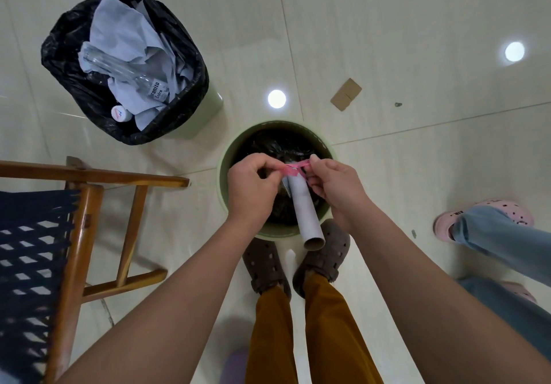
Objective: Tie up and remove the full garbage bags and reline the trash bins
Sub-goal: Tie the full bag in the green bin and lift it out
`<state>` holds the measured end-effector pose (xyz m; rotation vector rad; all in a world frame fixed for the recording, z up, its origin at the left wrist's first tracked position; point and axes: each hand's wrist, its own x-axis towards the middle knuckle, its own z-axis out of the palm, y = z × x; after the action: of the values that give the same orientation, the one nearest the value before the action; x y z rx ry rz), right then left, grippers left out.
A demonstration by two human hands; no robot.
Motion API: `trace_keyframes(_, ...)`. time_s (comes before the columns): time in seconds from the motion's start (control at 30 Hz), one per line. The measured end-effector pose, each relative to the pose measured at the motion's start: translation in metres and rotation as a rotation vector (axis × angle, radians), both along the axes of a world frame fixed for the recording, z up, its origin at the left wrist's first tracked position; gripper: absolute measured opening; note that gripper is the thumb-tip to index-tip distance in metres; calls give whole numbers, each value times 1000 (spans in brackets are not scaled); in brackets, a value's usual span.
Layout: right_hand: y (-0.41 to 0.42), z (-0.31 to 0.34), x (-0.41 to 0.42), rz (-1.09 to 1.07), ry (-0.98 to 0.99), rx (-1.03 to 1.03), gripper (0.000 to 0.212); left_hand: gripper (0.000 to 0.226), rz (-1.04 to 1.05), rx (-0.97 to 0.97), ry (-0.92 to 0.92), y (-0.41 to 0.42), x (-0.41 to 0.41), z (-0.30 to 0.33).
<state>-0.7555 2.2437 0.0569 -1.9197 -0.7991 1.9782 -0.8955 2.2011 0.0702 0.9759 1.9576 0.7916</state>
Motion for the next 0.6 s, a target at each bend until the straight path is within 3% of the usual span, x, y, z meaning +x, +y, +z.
trace_keyframes(0.17,12,-7,27,-376,-194,-127,21,16,387,-215,-56,-16,-20,-16)
trace_keyframes(0.23,9,-10,37,-463,-254,-196,19,22,441,-330,-50,-25,-29,-27)
trace_keyframes(0.33,-1,-14,37,-548,-135,-187,21,25,359,-474,-67,-29,-30,-40)
trace_keyframes(0.43,-7,-11,32,-578,74,-128,29,16,125,-524,-40,-26,-25,-39)
trace_keyframes(0.5,-8,-9,28,-566,174,-106,35,21,-36,-553,12,-24,-23,-34)
trace_keyframes(0.6,-8,-5,22,-536,252,-72,37,32,-113,-458,55,-14,-16,-20)
